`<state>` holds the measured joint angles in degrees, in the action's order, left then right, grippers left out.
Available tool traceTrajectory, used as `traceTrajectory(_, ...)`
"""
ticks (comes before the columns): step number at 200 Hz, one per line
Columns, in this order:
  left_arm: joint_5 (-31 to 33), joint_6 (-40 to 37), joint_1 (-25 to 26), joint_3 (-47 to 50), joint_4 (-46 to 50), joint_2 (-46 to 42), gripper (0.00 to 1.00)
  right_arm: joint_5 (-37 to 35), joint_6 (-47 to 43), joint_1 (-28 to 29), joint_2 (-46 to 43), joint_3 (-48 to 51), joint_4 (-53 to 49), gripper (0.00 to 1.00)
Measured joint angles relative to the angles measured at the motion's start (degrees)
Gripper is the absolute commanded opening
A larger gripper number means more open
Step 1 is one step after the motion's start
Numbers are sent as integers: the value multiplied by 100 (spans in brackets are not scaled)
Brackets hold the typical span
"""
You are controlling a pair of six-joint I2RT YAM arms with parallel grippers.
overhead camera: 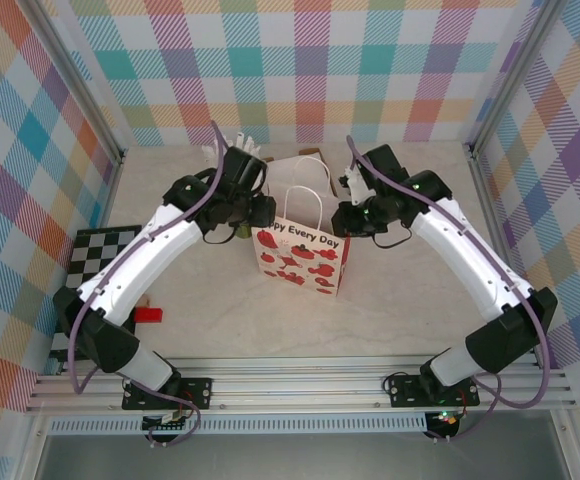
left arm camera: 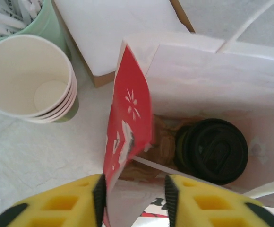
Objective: Pack the takeout coffee
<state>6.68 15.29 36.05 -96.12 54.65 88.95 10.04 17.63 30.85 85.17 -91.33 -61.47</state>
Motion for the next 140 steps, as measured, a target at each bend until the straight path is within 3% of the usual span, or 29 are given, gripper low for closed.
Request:
traceTrajectory(55,-11,-131,-2,7,-98,-101,15,-31,37,0,-90,63,-2,16)
traceTrajectory(116,-79,238,-37,1115,-83,-1552,11,310,-46,2,44,-31,-4,14)
traceTrajectory(126,-120,319,-37,1233,-79,-1738,16,393,-81,4,96,-70,-9,14)
traceTrajectory(140,-122,417,-37,1362,-68,-1954,41,485,-160,28,173,-127,-22,14)
